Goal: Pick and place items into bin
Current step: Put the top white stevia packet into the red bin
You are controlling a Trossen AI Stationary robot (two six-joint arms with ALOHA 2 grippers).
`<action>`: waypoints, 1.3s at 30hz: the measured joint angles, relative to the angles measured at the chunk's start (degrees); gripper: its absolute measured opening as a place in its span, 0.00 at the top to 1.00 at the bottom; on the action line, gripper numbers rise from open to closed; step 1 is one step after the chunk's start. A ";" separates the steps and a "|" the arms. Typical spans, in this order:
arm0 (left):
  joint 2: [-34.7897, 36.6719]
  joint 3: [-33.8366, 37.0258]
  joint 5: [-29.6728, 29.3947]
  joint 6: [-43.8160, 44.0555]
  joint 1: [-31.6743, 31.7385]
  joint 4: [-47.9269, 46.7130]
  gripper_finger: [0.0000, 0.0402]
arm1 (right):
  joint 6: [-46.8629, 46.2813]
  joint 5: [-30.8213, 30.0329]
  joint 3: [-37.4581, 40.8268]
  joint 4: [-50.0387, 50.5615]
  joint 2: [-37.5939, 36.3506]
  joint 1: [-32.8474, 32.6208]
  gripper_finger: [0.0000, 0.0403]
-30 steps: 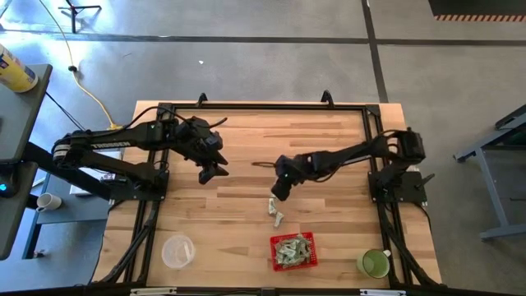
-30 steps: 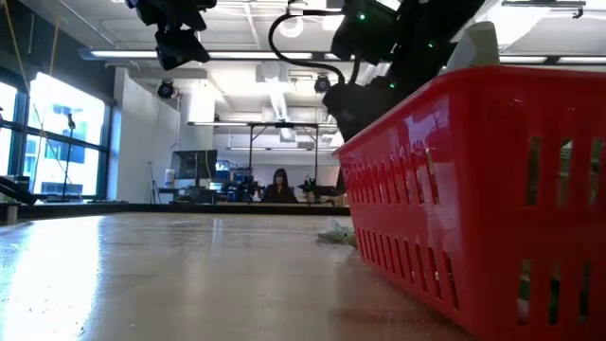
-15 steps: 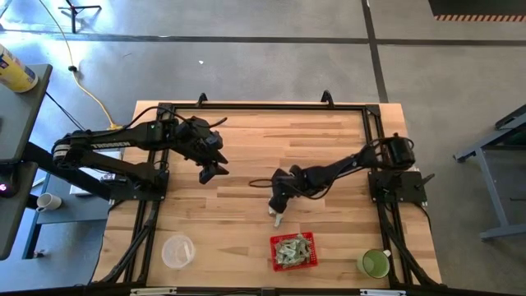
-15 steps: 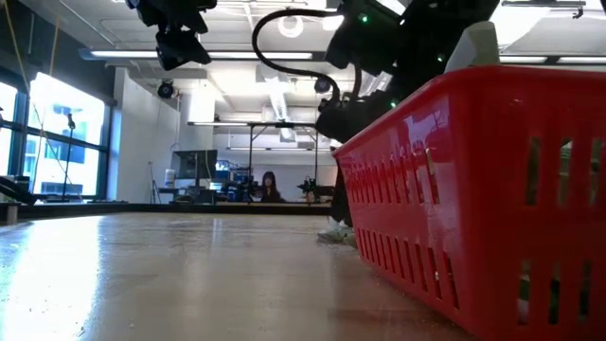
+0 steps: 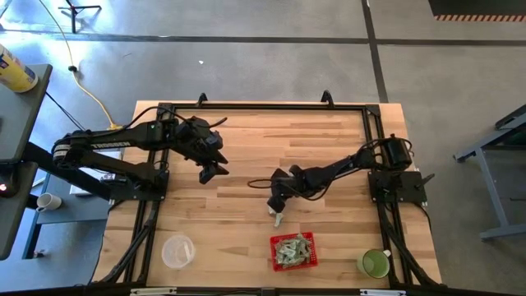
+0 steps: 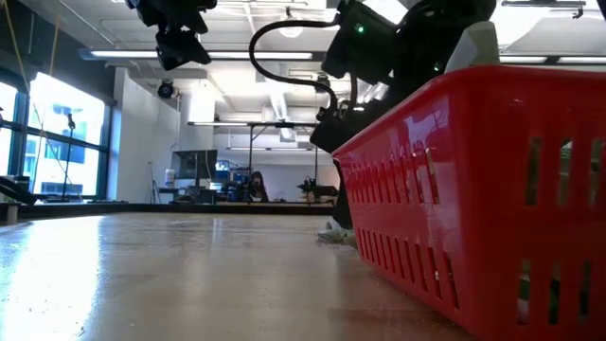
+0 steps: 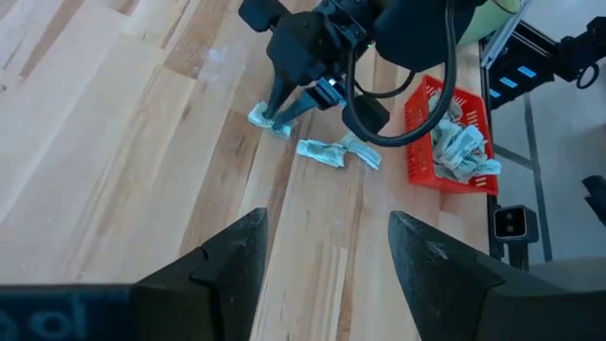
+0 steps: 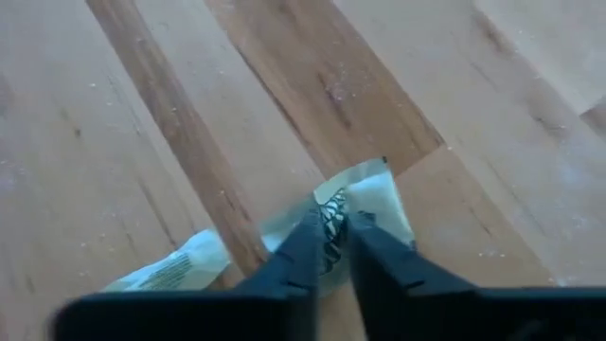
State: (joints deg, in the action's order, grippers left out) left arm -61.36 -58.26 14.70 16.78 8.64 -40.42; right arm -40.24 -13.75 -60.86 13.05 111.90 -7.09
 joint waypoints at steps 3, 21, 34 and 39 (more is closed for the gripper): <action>-0.02 0.00 0.00 -0.02 0.00 0.00 0.37 | 0.55 2.36 -0.06 0.65 -0.81 0.05 0.97; -1.03 -0.02 0.48 -1.87 -0.08 2.60 0.37 | 6.52 20.22 0.16 18.98 -24.52 -12.52 0.99; -13.17 -0.09 1.40 3.28 -1.36 8.07 0.37 | -2.82 12.93 0.15 8.18 -14.91 -28.55 0.97; -16.94 -0.09 2.49 5.97 -1.66 7.36 0.37 | -4.64 14.40 0.20 8.92 -13.30 -28.50 0.86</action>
State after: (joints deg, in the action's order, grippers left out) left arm -78.30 -58.35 17.19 22.74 6.98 -33.06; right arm -44.89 0.65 -60.66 21.97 98.60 -35.59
